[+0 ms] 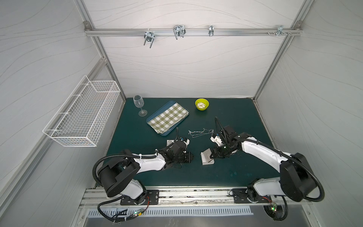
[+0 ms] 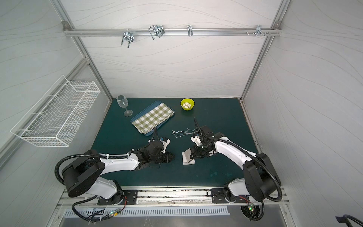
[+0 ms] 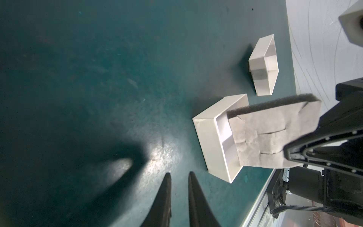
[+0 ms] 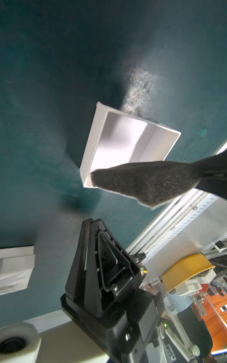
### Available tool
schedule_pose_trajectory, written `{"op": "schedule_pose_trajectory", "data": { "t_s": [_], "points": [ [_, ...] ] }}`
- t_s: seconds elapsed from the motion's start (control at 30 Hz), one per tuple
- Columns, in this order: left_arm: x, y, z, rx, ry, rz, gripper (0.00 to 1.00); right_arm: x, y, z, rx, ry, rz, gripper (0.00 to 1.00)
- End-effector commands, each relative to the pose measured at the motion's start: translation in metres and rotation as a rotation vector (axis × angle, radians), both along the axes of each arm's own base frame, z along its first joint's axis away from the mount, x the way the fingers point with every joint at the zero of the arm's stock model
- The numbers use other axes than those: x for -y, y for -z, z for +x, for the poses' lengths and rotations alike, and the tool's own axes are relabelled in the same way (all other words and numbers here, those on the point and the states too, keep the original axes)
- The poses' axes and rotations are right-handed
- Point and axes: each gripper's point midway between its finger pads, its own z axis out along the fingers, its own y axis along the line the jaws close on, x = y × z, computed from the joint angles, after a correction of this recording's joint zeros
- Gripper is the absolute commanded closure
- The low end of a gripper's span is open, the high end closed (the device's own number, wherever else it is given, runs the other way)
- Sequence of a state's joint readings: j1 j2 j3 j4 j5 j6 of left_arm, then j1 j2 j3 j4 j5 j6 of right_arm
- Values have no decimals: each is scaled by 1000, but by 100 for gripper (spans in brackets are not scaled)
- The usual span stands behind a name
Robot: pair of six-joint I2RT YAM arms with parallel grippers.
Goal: Take the necklace out of the lift-off lid jewelry box
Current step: Place the inner lining in the jewelry box.
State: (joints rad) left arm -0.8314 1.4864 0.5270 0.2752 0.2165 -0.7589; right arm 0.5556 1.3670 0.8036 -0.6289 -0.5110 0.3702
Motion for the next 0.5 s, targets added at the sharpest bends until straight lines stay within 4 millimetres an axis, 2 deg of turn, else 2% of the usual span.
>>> {"op": "schedule_pose_trajectory", "data": {
  "t_s": [0.0, 0.47],
  "points": [
    [11, -10, 9, 33, -23, -48, 83, -3, -3, -3, -23, 13, 26, 97],
    [25, -2, 6, 20, 14, -42, 86, -2, 7, -7, -61, 41, 20, 98]
  ]
}}
